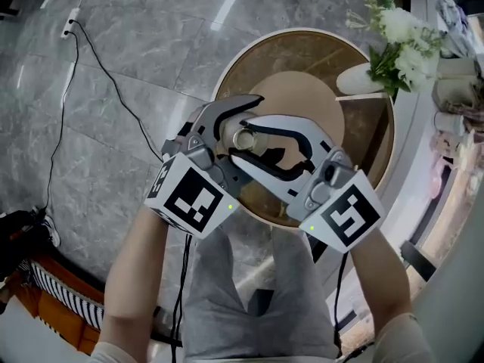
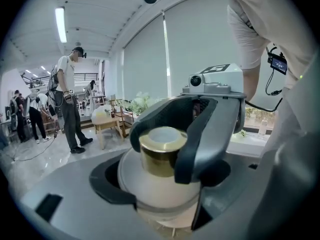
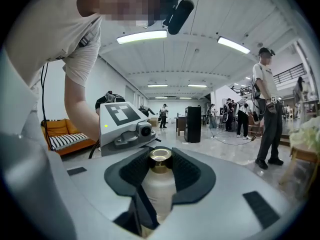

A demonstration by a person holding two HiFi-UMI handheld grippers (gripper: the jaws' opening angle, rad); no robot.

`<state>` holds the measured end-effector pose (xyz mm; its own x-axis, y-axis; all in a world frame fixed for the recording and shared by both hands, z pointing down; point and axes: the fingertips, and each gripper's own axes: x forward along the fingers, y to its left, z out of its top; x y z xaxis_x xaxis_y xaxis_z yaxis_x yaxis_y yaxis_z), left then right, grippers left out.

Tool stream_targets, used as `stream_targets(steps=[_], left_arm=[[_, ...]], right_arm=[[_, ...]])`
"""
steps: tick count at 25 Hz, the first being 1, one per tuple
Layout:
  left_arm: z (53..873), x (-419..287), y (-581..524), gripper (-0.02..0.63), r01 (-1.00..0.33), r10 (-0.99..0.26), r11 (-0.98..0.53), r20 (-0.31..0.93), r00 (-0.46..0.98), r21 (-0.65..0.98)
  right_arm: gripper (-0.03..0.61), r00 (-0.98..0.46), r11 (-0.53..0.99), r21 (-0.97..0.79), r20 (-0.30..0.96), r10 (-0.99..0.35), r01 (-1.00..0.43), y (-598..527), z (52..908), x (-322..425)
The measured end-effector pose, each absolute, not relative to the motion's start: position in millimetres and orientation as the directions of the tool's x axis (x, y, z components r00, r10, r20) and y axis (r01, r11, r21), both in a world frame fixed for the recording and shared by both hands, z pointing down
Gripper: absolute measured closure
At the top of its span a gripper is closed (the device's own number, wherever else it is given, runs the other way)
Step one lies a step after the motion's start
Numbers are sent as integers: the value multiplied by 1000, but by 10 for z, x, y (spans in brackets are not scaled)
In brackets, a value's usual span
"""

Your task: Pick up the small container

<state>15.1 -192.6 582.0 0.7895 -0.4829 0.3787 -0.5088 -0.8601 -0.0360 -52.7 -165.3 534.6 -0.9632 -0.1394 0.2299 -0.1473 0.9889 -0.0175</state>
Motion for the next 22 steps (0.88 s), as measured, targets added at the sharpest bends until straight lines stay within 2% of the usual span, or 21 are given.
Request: stream_targets(steps=[11, 22], left_arm=[[4424, 242, -1961, 265, -488, -466, -872, 363, 807, -35], [2950, 362, -1963, 265, -460, -468, -880, 371, 802, -115]], right_arm=[[443, -956, 985, 30, 238, -171, -169, -1705, 3962, -453], [443, -959, 973, 84, 168, -226, -215, -1702, 2441, -329]])
